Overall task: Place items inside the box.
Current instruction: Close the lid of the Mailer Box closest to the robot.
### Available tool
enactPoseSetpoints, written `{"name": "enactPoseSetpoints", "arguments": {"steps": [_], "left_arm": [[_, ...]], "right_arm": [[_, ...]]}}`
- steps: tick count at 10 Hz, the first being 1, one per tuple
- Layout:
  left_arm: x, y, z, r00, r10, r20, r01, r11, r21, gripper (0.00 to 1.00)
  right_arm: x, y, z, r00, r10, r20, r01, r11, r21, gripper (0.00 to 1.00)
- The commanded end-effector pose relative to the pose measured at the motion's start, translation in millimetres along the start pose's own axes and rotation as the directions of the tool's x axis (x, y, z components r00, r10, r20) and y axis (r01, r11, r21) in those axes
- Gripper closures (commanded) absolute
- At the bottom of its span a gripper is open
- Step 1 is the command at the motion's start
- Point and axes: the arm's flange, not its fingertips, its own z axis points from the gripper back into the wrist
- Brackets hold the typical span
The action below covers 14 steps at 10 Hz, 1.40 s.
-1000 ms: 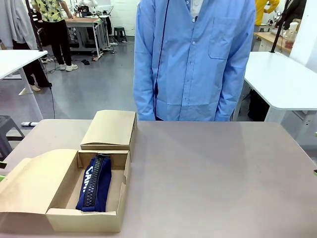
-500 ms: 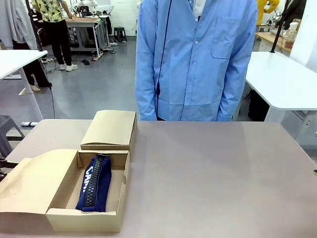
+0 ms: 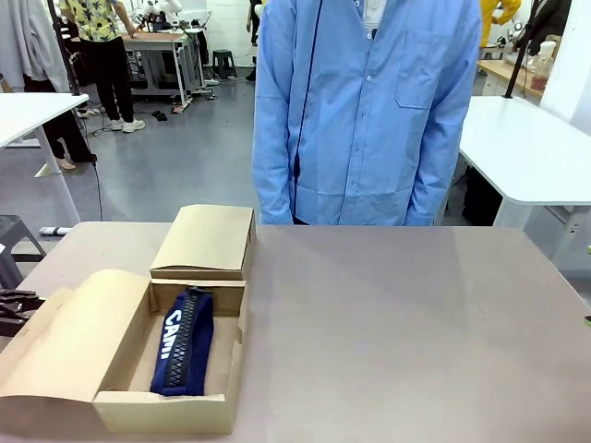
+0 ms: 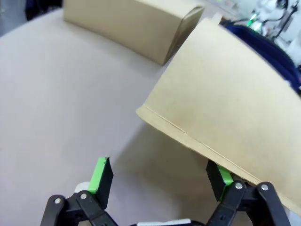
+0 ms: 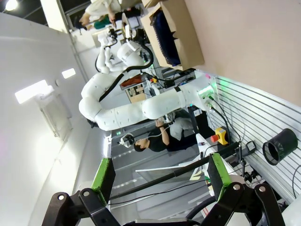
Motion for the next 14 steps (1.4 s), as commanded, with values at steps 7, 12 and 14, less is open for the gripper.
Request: {"name": "enactPoseSetpoints", "arguments": {"steps": [7, 12, 14], "left_arm": [[40, -29, 11, 0.945, 0.029, 0.326, -0.013, 0.999, -0.051, 0.0], [110, -99, -27, 0.909, -0.053, 0.413, 0.127, 0.98, -0.156, 0.0], [123, -143, -82, 0.917, -0.105, 0.386, 0.205, 0.952, -0.227, 0.0]], "right_arm": [[-1, 2, 1, 1.0, 0.006, 0.001, -0.006, 1.0, 0.016, 0.0], [-1, 2, 1, 1.0, 0.006, 0.001, -0.006, 1.0, 0.016, 0.0], [-1, 2, 1, 1.0, 0.006, 0.001, -0.006, 1.0, 0.016, 0.0]]}}
